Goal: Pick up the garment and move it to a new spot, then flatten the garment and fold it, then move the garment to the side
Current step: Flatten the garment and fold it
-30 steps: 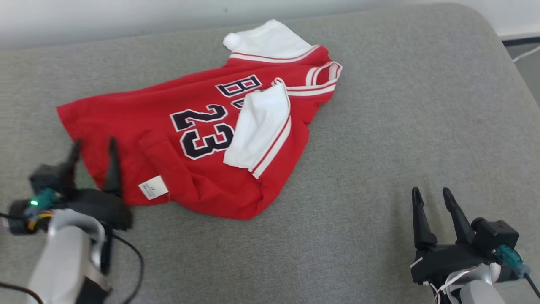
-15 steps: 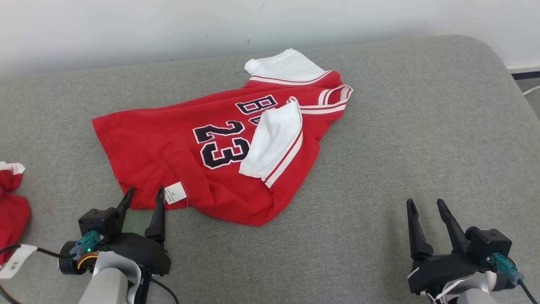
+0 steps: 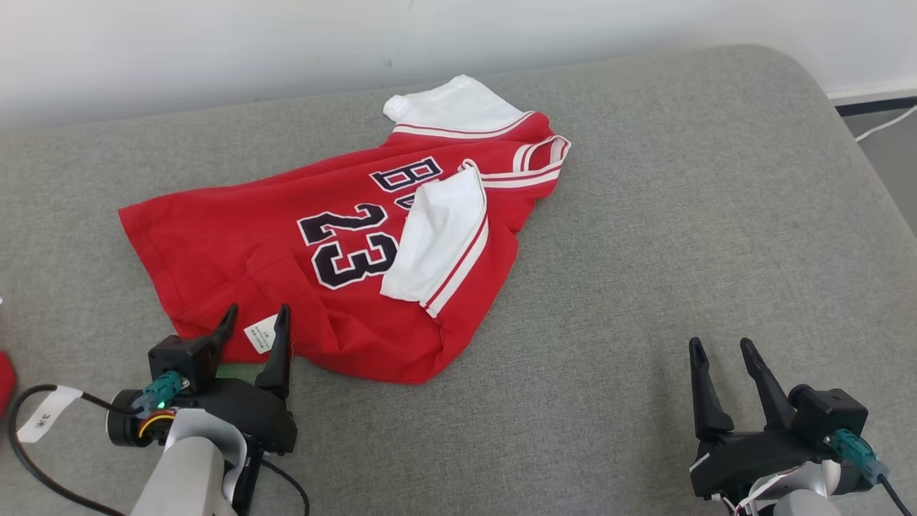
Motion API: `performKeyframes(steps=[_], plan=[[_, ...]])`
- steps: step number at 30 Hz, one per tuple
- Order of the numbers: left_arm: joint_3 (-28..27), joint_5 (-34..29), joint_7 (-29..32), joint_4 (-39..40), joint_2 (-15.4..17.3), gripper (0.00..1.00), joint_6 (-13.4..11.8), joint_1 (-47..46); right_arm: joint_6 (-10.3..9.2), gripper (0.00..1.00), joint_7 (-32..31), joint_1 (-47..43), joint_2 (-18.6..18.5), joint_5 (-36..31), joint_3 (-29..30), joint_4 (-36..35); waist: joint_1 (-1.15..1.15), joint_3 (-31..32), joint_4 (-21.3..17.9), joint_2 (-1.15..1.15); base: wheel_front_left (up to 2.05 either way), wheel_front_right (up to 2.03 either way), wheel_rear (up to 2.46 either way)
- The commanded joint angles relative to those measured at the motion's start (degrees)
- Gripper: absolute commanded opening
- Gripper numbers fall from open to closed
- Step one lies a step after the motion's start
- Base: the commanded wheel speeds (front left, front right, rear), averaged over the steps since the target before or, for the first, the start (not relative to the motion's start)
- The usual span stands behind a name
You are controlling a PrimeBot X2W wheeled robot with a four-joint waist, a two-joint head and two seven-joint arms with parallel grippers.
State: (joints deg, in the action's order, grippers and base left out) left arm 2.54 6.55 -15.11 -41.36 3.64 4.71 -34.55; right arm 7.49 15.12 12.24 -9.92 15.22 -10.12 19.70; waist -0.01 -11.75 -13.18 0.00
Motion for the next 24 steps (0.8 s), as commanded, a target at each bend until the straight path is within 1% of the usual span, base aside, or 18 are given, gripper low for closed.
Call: performKeyframes(steps=[1,9,17,18,19,20,21,22,24], plan=[[0.01,-0.63,-0.07,-0.33,0.08,1.00,0.14,-0.50,0.00,1.00,0.03,0.02,0.14,0.18,0.07,-0.09,0.01,-0.24,-0.23,0.00,0.00,0.00,0.00],[0.42,-0.69,-0.07,0.88,-0.31,1.00,0.60,1.08,0.00,1.00,0.03,0.09,0.53,-0.04,0.83,-0.28,0.01,-0.71,0.16,0.00,0.00,0.00,0.00],[0.94,0.09,-0.07,0.19,-0.60,1.00,1.07,2.03,0.00,1.00,0.03,0.58,0.91,0.02,0.45,-0.25,0.01,-0.80,0.94,0.00,0.00,0.00,0.00],[1.03,0.12,-0.07,0.30,-0.63,0.88,1.16,2.01,0.00,1.00,0.03,0.66,0.89,0.01,0.45,-0.32,0.01,-0.80,0.98,0.00,0.00,0.00,0.00],[1.03,0.12,-0.07,0.30,-0.63,0.88,1.16,2.01,0.00,1.00,0.03,0.66,0.89,0.01,0.45,-0.32,0.01,-0.80,0.98,0.00,0.00,0.00,0.00],[1.15,0.19,-0.07,0.57,-0.66,0.40,1.27,1.98,0.00,1.00,0.03,0.75,0.87,0.02,0.46,-0.38,0.01,-0.81,1.00,0.00,0.00,0.00,0.00],[1.29,0.27,-0.07,0.79,-0.67,0.13,1.18,2.02,0.00,1.00,0.03,0.81,0.89,0.02,0.43,-0.43,0.01,-0.81,1.02,0.00,0.00,0.00,0.00],[1.43,0.30,-0.07,0.98,-0.67,0.00,1.29,2.12,0.00,1.00,0.03,0.85,0.90,0.00,0.40,-0.45,0.01,-0.80,1.02,0.00,0.00,0.00,0.00],[1.72,0.41,-0.07,1.60,-0.67,0.00,1.53,2.44,0.00,1.00,0.03,0.82,0.92,-0.03,0.45,-0.50,0.01,-0.73,1.05,0.00,0.00,0.00,0.00]])
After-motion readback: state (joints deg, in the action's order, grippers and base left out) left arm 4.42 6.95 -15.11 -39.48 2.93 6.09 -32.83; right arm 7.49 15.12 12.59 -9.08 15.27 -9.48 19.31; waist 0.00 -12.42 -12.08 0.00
